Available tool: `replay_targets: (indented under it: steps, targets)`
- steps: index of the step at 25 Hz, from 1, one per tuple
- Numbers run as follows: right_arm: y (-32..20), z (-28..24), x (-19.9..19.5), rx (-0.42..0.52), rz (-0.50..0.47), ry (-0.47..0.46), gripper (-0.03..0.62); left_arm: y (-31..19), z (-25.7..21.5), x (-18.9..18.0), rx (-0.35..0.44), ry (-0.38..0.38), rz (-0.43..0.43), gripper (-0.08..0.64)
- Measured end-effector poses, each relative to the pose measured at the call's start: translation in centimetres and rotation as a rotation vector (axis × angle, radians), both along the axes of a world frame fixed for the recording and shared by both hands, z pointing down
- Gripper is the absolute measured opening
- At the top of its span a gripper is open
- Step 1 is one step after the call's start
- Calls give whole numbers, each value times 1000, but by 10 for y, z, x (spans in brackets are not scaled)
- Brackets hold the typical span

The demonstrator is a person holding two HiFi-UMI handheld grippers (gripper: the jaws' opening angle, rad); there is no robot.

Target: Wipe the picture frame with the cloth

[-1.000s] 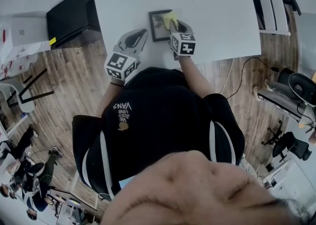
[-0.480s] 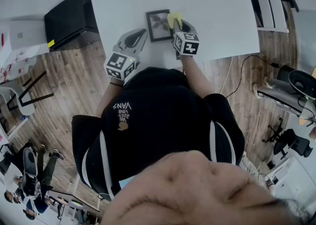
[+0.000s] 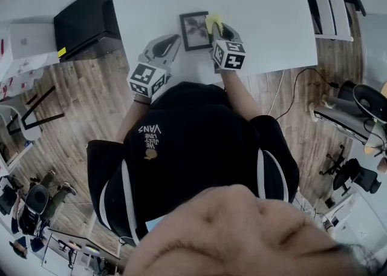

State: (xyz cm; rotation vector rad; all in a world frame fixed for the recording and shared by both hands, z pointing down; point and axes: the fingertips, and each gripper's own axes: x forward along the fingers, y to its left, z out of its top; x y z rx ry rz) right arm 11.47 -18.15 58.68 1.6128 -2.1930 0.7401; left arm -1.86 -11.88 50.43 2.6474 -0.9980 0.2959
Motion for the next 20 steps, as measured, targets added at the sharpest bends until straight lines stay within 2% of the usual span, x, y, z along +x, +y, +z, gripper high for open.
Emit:
replay_targets:
  steps: [12, 20]
  targets:
    - [13, 1, -85, -21, -179, -70, 49, 3, 2, -15, -8, -2, -33, 20]
    - [21, 9, -108, -41, -221, -83, 49, 5, 5, -23, -15, -4, -46, 20]
